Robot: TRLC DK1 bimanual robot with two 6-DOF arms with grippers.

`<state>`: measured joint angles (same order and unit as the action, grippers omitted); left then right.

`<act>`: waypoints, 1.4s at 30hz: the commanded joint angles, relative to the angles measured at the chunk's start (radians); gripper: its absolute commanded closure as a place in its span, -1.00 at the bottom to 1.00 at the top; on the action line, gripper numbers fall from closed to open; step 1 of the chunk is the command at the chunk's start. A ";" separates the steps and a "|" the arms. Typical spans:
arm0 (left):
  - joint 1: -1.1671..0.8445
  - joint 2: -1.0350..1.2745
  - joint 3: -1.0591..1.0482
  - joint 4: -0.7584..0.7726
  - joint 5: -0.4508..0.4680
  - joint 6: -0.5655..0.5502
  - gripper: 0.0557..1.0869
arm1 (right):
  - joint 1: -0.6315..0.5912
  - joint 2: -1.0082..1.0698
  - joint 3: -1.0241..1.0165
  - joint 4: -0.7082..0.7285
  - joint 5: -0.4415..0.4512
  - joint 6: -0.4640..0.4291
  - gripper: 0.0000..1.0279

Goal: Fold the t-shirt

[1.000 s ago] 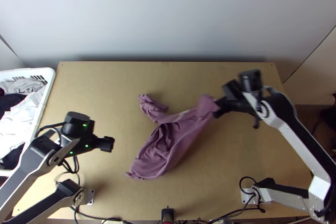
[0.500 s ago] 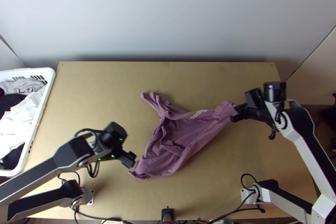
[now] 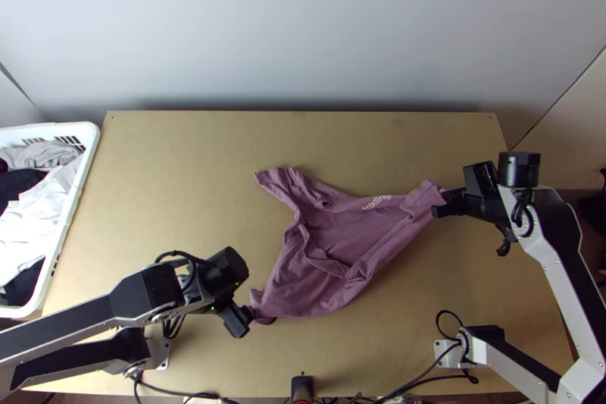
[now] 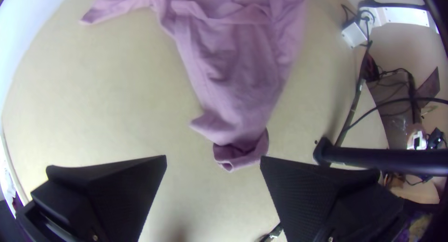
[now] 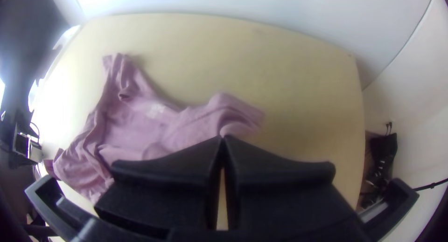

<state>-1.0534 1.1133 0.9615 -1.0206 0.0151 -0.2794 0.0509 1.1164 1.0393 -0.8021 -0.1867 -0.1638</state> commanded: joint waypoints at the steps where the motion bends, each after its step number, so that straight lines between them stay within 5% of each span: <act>1: -0.036 -0.009 0.017 -0.065 0.083 -0.006 -0.90 | 0.009 -0.007 -0.022 0.004 0.001 0.021 0.95; 12: -0.048 0.037 -0.087 0.083 0.074 0.006 -0.89 | 0.014 -0.015 -0.022 0.004 0.004 0.030 0.95; 16: -0.048 0.057 -0.109 0.151 0.054 0.013 -0.71 | 0.021 -0.021 -0.024 0.003 0.006 0.035 0.95; 26: -0.048 0.092 -0.098 0.169 0.075 0.016 0.92 | 0.014 -0.027 -0.028 0.004 0.010 0.030 0.95; 42: 0.337 0.028 0.296 -0.079 0.032 0.175 0.93 | -0.013 -0.072 0.116 0.004 0.009 0.043 0.95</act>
<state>-0.9089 1.1561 1.0794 -1.0451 0.0723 -0.1619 0.0483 1.0561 1.0664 -0.7986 -0.1753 -0.1310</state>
